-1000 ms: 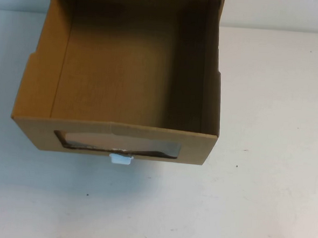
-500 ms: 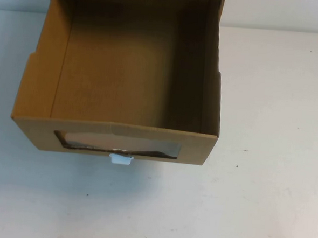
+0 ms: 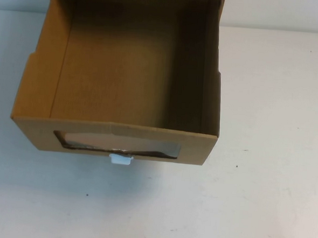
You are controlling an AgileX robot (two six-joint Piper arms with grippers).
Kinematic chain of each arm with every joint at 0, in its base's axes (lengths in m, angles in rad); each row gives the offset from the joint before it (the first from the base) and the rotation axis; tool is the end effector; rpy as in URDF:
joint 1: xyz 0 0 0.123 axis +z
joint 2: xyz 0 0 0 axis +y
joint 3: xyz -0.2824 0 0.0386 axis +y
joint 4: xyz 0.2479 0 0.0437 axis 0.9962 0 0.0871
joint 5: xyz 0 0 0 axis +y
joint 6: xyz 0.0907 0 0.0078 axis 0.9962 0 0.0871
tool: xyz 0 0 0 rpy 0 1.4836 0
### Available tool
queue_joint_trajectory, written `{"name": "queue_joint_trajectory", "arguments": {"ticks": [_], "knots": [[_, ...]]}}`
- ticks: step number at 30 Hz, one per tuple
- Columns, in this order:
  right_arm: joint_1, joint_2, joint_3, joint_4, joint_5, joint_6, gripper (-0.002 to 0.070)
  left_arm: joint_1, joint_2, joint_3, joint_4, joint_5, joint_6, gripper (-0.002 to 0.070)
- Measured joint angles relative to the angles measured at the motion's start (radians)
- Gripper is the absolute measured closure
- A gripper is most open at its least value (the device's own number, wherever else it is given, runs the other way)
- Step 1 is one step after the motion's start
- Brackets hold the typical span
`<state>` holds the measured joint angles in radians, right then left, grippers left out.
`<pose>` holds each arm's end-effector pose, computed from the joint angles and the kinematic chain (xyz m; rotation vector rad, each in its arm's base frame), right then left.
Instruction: Close the shoe box
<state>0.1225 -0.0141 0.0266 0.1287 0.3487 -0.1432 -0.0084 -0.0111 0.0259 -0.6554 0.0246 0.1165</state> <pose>0.0522 0.0105 0.1737 -0.1638 1.8360 0.1106 0.0566 -0.0019 0.2032 -0.3905 1.4841 -0.4482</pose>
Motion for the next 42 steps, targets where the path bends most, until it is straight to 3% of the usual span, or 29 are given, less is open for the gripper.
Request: {"name": "queue_joint_trajectory", "arguments": {"ticks": [4,8,14,20,26,37,42], "knots": [[0.000,0.000,0.000,0.000,0.000,0.000,0.0689,0.000,0.000,-0.019,-0.017,0.105,-0.002,0.0680],[0.000,0.000,0.000,0.000,0.000,0.000,0.0689,0.000,0.102,-0.178,0.023,0.293,0.034,0.0680],[0.000,0.000,0.000,0.000,0.000,0.000,0.0689,0.000,0.474,-0.515,0.062,0.565,0.190,0.0680],[0.000,0.000,0.000,0.000,0.000,0.000,0.0689,0.000,0.843,-0.906,-0.050,0.700,0.441,0.0680],[0.000,0.000,0.000,0.000,0.000,0.000,0.0689,-0.002,1.190,-1.284,-0.132,0.787,0.544,0.0680],[0.000,0.000,0.000,0.000,0.000,0.000,0.0689,-0.105,1.679,-1.888,-0.129,0.952,0.526,0.0680],[0.000,0.000,0.000,0.000,0.000,0.000,0.0689,-0.151,1.837,-2.071,-0.060,0.982,0.468,0.0680]]}}
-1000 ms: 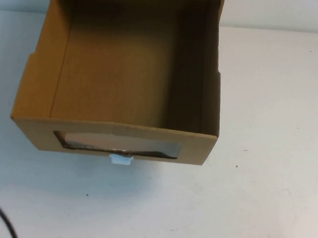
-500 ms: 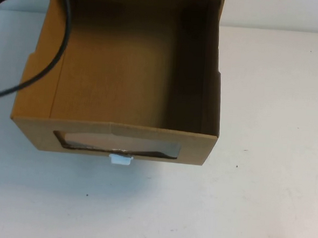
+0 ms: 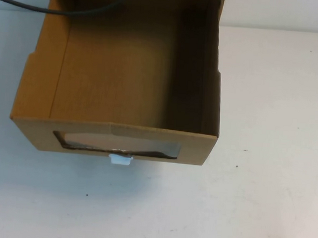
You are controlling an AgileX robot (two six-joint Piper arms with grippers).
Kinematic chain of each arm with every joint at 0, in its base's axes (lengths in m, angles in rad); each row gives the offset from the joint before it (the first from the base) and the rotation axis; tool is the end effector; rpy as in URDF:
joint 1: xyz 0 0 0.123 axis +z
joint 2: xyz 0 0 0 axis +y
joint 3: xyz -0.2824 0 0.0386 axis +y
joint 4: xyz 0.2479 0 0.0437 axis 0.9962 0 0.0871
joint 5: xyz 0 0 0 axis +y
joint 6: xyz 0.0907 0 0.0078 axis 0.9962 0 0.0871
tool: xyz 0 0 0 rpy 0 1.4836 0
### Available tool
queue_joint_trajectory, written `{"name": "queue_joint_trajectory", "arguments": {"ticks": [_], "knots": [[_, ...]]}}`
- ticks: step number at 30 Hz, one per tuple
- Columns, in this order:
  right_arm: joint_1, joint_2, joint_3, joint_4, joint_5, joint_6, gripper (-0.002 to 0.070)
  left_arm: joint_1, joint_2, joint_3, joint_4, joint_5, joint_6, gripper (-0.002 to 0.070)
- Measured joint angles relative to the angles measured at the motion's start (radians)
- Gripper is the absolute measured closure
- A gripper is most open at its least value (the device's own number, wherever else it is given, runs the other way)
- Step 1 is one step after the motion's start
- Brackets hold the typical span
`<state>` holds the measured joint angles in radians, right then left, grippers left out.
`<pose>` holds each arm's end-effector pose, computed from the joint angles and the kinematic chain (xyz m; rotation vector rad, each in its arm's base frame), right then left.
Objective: Close the shoe box
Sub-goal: Press the shoe box with left arm
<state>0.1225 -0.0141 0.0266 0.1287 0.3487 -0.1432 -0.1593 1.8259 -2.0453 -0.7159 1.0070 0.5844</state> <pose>0.0522 0.0105 0.1737 -0.1638 1.8360 0.1106 0.3917 -0.1141 0.4424 0.6568 1.9885 -0.6312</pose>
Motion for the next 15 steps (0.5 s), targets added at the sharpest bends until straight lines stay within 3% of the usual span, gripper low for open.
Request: {"name": "queue_joint_trajectory", "arguments": {"ticks": [5,15], "knots": [[0.000,0.000,0.000,0.000,0.000,0.000,0.0689,-0.038,0.109,-0.112,0.041,0.037,-0.043,0.0680],[0.000,0.000,0.000,0.000,0.000,0.000,0.0689,-0.040,0.176,-0.134,0.056,0.047,-0.061,0.0680]]}}
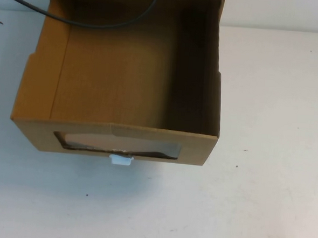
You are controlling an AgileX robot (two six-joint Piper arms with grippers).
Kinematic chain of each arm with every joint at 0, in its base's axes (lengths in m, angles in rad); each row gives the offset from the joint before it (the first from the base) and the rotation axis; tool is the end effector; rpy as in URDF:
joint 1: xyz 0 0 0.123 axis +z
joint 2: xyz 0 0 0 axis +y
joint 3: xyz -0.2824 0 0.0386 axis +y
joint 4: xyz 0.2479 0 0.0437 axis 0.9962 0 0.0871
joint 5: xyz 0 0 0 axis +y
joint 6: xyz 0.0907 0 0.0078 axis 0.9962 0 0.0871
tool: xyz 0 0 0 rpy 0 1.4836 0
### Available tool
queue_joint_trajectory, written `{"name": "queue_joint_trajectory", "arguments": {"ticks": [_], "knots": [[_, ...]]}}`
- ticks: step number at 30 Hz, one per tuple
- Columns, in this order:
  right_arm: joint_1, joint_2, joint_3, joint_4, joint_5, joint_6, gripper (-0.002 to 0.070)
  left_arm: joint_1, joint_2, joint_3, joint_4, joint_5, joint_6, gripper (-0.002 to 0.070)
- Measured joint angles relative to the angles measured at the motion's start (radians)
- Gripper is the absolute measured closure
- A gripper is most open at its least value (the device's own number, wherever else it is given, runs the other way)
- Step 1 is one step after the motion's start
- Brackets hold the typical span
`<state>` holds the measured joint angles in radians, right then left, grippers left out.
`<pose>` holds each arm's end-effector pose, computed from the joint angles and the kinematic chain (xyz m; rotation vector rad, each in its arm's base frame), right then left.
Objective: Close the shoe box
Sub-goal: Press the shoe box with left arm, then close the shoe box with your right arm
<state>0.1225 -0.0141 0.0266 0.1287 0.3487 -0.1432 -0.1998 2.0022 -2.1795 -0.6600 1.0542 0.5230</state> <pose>0.0522 0.0105 0.1737 -0.1638 1.8360 0.1106 0.4305 -0.1367 0.4014 0.6838 2.0995 -0.6539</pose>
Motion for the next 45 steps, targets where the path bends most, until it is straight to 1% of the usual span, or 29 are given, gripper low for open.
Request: {"name": "queue_joint_trajectory", "arguments": {"ticks": [3,5,13,18,19,21,24,26,31,34,37,40,42,45], "knots": [[0.000,0.000,0.000,0.012,-0.005,0.000,0.0689,0.000,0.000,0.000,-0.002,0.000,0.000,0.0680],[0.000,0.000,0.000,0.059,-0.028,0.000,0.0689,0.000,0.000,0.000,-0.002,0.000,0.000,0.0680],[0.000,0.000,0.000,0.490,-0.206,0.000,0.0689,0.000,0.000,0.000,-0.002,0.000,-0.005,0.0680],[0.000,0.000,0.000,0.655,-0.262,0.000,0.0689,0.000,0.000,0.000,-0.002,0.000,-0.004,0.0680],[0.000,0.000,0.000,0.688,-0.257,-0.004,0.0689,0.000,0.000,0.000,-0.002,0.000,-0.004,0.0680],[0.000,0.000,-0.012,0.718,-0.185,-0.016,0.0689,0.000,0.000,0.000,-0.002,0.000,-0.004,0.0680],[0.000,0.018,-0.096,0.728,-0.023,-0.023,0.0687,0.000,0.000,0.000,-0.002,0.000,-0.006,0.0680],[0.000,0.078,-0.169,0.716,0.081,-0.025,0.0687,0.000,0.000,0.000,-0.002,0.000,-0.006,0.0680],[0.000,0.354,-0.393,0.575,0.372,-0.026,0.0687,0.000,0.000,0.000,-0.002,0.000,-0.006,0.0680],[0.000,0.541,-0.518,0.482,0.507,-0.049,0.0687,0.000,0.000,0.000,-0.002,0.000,-0.006,0.0680],[0.000,0.692,-0.637,0.427,0.576,-0.102,0.0687,0.000,0.000,0.000,-0.002,0.000,-0.006,0.0680],[0.005,0.814,-0.737,0.410,0.605,-0.148,0.0687,0.000,0.000,0.000,-0.002,0.000,-0.006,0.0680],[0.039,0.882,-0.789,0.404,0.602,-0.160,0.0687,0.000,0.000,0.000,-0.002,0.000,-0.008,0.0680],[0.149,0.953,-0.861,0.399,0.582,-0.164,0.0687,0.000,0.000,0.000,-0.002,0.000,-0.009,0.0680]]}}
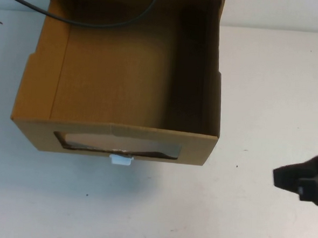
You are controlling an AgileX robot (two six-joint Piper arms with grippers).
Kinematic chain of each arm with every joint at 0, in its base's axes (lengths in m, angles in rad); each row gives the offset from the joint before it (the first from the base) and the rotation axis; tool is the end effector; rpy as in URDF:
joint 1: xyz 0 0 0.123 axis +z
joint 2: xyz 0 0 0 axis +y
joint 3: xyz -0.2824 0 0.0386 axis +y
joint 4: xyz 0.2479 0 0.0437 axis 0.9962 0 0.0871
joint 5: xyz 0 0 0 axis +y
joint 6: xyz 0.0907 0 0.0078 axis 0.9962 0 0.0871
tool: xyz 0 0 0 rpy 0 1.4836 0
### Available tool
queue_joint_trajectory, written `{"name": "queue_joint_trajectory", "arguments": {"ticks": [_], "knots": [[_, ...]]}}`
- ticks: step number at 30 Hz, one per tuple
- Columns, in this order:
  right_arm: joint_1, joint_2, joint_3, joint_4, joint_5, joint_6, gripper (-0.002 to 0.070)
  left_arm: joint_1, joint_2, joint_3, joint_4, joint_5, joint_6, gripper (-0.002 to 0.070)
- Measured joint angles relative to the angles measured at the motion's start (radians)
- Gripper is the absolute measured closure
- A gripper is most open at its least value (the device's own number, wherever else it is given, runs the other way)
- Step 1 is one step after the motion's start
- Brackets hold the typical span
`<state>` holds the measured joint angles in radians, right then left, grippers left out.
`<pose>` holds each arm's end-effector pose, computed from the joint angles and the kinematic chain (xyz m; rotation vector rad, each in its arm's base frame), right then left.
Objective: Close the shoe box
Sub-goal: Close the shoe box with your right arm
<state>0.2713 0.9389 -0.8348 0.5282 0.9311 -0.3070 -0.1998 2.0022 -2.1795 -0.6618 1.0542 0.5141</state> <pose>0.1526 0.0807 0.3273 -0.4813 2.4015 0.6418 0.4305 -0.1368 0.4015 0.6743 2.1031 -0.6609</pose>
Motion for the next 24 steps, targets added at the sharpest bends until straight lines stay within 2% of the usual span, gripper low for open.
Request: {"name": "queue_joint_trajectory", "arguments": {"ticks": [4,9,13,16,24], "knots": [[0.207,0.085,-0.079,-0.066,-0.070,0.086,0.0687,0.000,0.000,-0.002,0.000,0.000,0.000,0.0680],[0.505,0.185,-0.134,-0.342,-0.221,0.346,0.0687,0.000,0.000,-0.002,0.000,-0.002,-0.002,0.0680],[0.672,0.247,-0.153,-0.543,-0.345,0.525,0.0687,0.000,0.000,-0.002,0.000,-0.002,-0.004,0.0680],[0.720,0.297,-0.174,-0.629,-0.432,0.596,0.0687,0.000,0.000,-0.002,0.000,-0.002,-0.004,0.0680],[0.727,0.454,-0.290,-0.698,-0.496,0.623,0.0687,0.000,0.000,-0.002,0.000,-0.002,-0.004,0.0680]]}}
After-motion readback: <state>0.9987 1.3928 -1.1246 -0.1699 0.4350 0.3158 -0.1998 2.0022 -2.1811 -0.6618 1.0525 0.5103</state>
